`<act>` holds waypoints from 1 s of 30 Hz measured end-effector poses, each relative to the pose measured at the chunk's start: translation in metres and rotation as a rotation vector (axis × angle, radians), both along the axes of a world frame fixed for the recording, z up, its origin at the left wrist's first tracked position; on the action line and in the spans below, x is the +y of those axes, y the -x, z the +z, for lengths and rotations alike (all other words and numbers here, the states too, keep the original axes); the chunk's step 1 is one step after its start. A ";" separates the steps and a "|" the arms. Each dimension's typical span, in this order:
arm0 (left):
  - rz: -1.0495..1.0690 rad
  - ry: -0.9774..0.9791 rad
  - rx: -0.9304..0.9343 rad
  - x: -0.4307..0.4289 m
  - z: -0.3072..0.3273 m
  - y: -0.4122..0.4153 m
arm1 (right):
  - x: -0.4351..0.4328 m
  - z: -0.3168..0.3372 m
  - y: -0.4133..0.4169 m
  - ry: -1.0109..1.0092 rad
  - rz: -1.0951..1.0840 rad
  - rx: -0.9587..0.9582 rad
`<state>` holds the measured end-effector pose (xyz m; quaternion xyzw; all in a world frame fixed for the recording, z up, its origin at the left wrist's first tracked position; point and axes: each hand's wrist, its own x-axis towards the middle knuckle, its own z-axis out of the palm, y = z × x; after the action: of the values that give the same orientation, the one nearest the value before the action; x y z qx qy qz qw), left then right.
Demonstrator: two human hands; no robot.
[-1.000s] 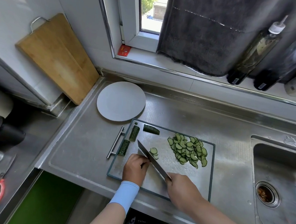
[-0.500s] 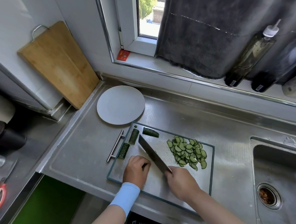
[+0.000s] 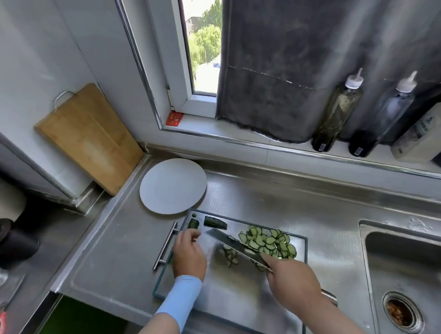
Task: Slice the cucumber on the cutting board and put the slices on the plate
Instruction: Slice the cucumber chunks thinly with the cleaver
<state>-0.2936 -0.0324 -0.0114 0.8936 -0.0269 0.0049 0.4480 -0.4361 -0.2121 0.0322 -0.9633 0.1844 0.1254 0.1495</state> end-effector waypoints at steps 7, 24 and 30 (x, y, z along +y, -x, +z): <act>-0.611 -0.114 -0.074 -0.009 0.032 0.010 | -0.003 -0.006 -0.007 0.169 0.193 -0.076; -0.832 -0.253 0.141 -0.023 0.043 0.015 | 0.000 0.021 -0.008 0.242 0.239 -0.031; -0.971 -0.459 0.221 -0.030 0.034 -0.001 | 0.014 0.027 -0.010 0.242 0.230 -0.001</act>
<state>-0.2926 -0.0621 0.0230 0.8484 -0.3894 -0.3025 0.1925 -0.4256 -0.1978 0.0595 -0.9891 0.0864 0.1181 0.0171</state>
